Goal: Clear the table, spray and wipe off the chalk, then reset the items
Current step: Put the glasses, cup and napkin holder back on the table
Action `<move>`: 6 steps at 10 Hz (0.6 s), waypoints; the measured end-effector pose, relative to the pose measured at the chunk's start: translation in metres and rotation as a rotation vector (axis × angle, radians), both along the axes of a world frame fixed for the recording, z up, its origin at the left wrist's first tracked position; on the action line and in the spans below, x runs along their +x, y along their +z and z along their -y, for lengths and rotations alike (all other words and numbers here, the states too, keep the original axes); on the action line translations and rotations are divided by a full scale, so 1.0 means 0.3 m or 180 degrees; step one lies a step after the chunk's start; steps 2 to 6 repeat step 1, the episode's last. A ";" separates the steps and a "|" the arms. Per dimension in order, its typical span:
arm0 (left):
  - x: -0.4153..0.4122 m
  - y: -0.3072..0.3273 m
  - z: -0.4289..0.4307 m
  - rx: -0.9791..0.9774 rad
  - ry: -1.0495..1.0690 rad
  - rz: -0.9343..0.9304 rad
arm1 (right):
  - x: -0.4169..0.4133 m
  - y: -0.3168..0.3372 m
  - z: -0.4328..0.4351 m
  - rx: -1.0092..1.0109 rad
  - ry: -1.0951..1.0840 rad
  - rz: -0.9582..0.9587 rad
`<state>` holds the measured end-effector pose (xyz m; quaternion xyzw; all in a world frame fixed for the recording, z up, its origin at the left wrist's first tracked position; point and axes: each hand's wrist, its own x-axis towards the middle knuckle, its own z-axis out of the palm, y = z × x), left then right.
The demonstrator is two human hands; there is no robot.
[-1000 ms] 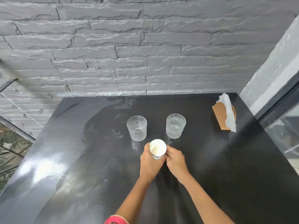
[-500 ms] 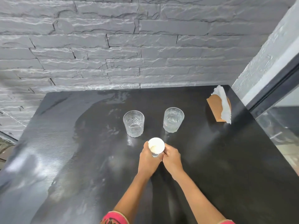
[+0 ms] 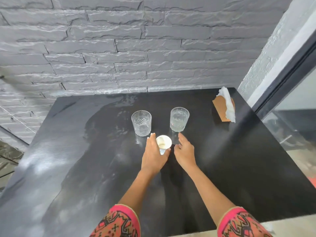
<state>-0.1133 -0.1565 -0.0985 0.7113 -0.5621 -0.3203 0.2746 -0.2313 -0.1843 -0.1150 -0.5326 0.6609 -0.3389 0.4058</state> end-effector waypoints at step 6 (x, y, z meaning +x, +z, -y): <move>-0.008 0.087 -0.097 -0.0325 -0.0061 0.0365 | -0.018 0.070 -0.086 -0.0663 0.0097 -0.0232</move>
